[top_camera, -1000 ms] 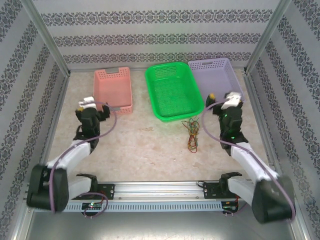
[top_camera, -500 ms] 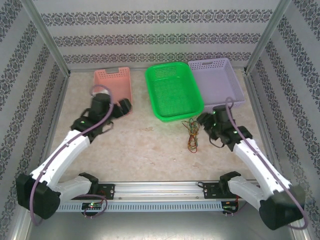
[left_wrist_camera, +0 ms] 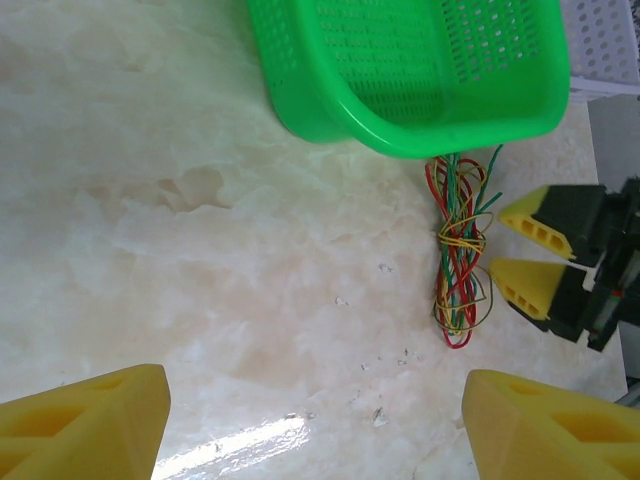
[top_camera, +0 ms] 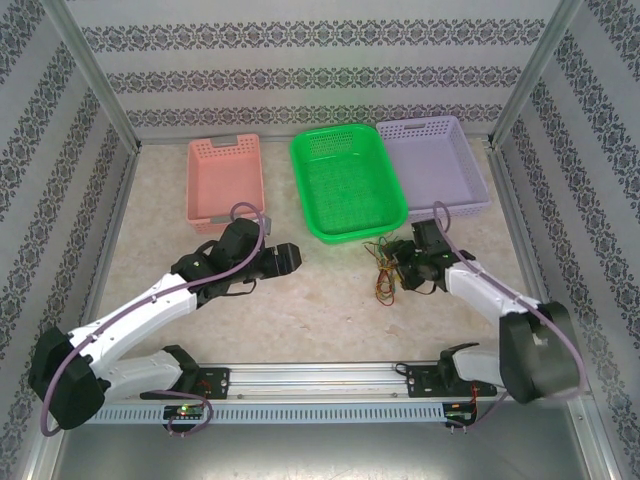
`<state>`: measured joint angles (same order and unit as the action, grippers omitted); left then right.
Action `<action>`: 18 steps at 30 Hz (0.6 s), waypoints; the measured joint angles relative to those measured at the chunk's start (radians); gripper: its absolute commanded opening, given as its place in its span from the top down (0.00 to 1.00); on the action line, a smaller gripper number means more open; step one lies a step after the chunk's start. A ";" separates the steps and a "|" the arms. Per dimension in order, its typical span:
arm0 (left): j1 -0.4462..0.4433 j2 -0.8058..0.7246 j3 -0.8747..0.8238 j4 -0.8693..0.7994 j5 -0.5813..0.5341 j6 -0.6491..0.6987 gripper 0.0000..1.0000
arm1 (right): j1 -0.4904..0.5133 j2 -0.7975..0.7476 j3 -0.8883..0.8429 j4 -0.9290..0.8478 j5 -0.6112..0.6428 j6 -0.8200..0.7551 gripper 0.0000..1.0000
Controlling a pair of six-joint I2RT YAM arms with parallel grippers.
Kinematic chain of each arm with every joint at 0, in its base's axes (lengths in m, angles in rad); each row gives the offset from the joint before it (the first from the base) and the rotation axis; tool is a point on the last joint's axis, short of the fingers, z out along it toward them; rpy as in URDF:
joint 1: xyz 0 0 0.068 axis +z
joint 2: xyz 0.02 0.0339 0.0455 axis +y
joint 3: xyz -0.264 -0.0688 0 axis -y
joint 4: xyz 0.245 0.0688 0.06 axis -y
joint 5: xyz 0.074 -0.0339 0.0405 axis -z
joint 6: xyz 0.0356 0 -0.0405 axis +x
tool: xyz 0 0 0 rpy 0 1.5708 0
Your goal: Untangle the cables
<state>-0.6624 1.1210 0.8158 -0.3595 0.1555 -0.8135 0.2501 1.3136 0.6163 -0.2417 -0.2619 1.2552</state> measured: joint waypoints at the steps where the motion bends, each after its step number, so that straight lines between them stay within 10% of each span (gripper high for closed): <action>1: -0.004 0.008 0.000 0.003 0.002 0.000 0.24 | 0.003 0.035 0.011 0.009 -0.009 -0.011 0.57; 8: -0.025 0.048 0.007 0.016 0.014 -0.005 0.26 | 0.008 0.145 0.040 0.013 -0.031 -0.097 0.99; 18: -0.039 0.055 0.065 0.015 0.025 -0.011 0.22 | 0.142 -0.167 0.093 -0.258 0.052 -0.294 1.00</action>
<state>-0.7013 1.1759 0.8810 -0.3443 0.1806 -0.8249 0.3916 1.1465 0.7097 -0.4995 -0.2100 0.9615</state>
